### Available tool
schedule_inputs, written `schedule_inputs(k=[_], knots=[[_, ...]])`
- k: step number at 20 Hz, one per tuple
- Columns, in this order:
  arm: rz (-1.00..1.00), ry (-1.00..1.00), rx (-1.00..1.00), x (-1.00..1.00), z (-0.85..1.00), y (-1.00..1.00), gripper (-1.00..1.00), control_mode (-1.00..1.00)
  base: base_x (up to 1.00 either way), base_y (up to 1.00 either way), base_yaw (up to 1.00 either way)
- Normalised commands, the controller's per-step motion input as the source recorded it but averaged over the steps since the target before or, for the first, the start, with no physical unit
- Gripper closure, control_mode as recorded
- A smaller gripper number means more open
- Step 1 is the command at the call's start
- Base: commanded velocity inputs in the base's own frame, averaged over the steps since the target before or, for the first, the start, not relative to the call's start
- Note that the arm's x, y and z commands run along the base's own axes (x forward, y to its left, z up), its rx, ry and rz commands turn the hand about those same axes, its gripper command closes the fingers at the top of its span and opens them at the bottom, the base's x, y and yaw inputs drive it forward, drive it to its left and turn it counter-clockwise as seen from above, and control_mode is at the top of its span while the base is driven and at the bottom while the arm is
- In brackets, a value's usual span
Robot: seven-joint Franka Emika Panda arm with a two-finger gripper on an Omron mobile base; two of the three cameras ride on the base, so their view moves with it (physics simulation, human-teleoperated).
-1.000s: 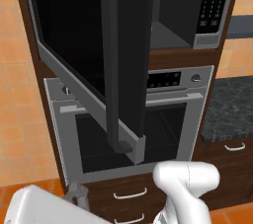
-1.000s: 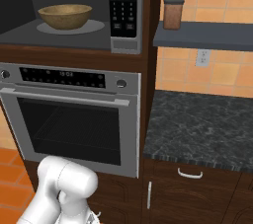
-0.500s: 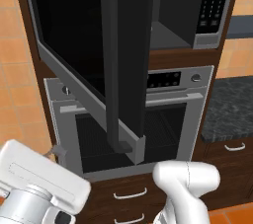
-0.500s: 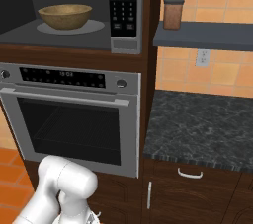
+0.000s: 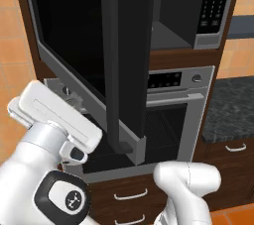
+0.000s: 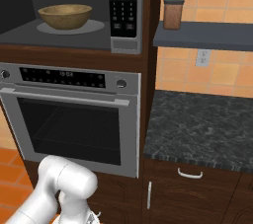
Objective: Open the microwave, place the bowl with waffle inside the microwave, then close the microwave door and turn it on.
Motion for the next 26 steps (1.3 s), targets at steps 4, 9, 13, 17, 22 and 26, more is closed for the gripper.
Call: schedule_inputs(k=[4, 9, 13, 17, 22, 26], knots=[[-0.02, 0.0, 0.06, 0.74, 0.64, -1.0, 1.0, -1.0, 0.0, 0.0, 0.0], [0.0, 0.0, 0.06, 0.83, 0.5, -0.99, 1.0, -1.0, 0.0, 0.0, 0.0], [0.07, 0.01, 0.05, 1.0, 0.05, -0.69, 1.0, -1.0, 0.0, 0.0, 0.0], [0.19, 0.0, 0.14, 1.0, 0.06, -0.56, 1.0, -1.0, 0.0, 0.0, 0.0], [0.3, 0.0, 0.22, 0.98, 0.31, -0.44, 1.0, -1.0, 0.0, 0.0, 0.0], [0.44, 0.11, 0.28, 1.0, 0.04, -0.28, 1.0, -1.0, 0.0, 0.0, 0.0]])
